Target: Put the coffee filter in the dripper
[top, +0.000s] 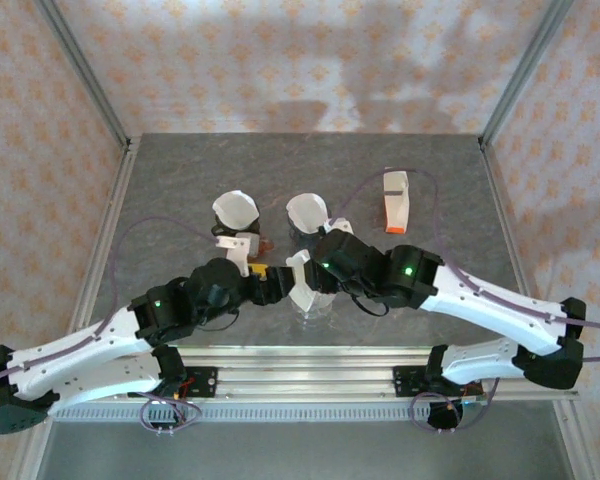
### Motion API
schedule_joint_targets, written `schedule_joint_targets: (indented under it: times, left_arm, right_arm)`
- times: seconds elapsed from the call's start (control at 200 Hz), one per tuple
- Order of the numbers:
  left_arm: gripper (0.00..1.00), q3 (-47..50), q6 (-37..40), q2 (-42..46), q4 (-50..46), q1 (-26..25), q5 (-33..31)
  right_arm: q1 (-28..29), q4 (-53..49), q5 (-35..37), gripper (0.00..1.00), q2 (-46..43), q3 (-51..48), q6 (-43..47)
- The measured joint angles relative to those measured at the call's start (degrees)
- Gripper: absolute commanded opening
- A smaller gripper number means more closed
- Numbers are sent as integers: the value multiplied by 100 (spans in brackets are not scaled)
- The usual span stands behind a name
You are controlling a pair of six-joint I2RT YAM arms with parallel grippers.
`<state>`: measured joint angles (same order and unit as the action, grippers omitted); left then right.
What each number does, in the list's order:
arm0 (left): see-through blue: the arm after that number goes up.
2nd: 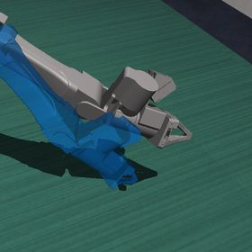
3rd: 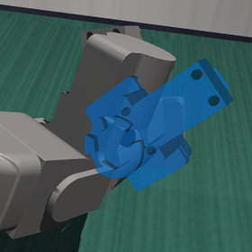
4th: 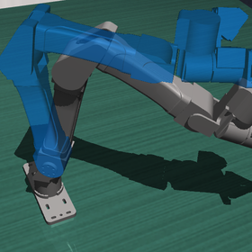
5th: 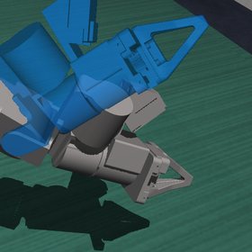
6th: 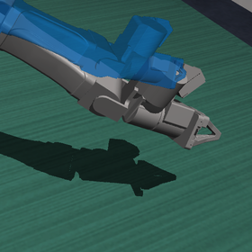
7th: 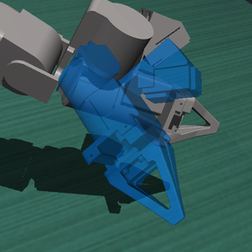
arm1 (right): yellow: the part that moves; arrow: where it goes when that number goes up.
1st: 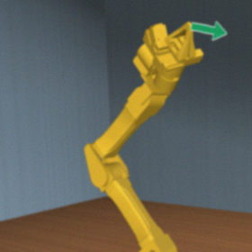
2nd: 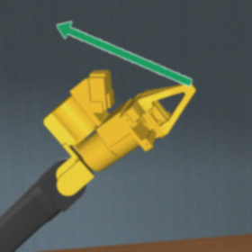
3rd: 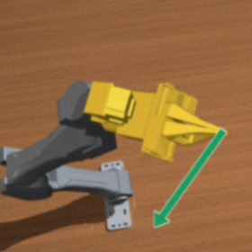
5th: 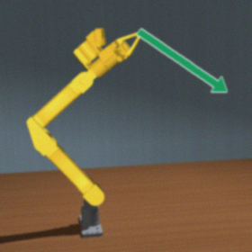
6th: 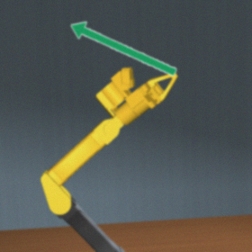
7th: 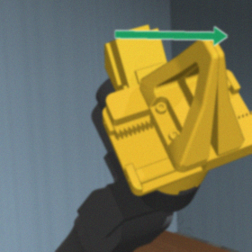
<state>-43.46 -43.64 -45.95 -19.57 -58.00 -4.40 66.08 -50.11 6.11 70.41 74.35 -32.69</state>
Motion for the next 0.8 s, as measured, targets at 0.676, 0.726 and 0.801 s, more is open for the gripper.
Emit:
schedule_joint_targets:
  times: [0.676,0.726,0.801]
  left_arm:
    - [86,280,24,199,-267,0,-201]
    - [86,280,24,138,-267,0,-195]
    - [87,278,35,2,-260,0,-164]
  right_arm:
    - [0,-227,151,7,348,76,-61]
    - [0,-262,160,1,348,76,-70]
    - [0,-354,192,0,369,114,24]
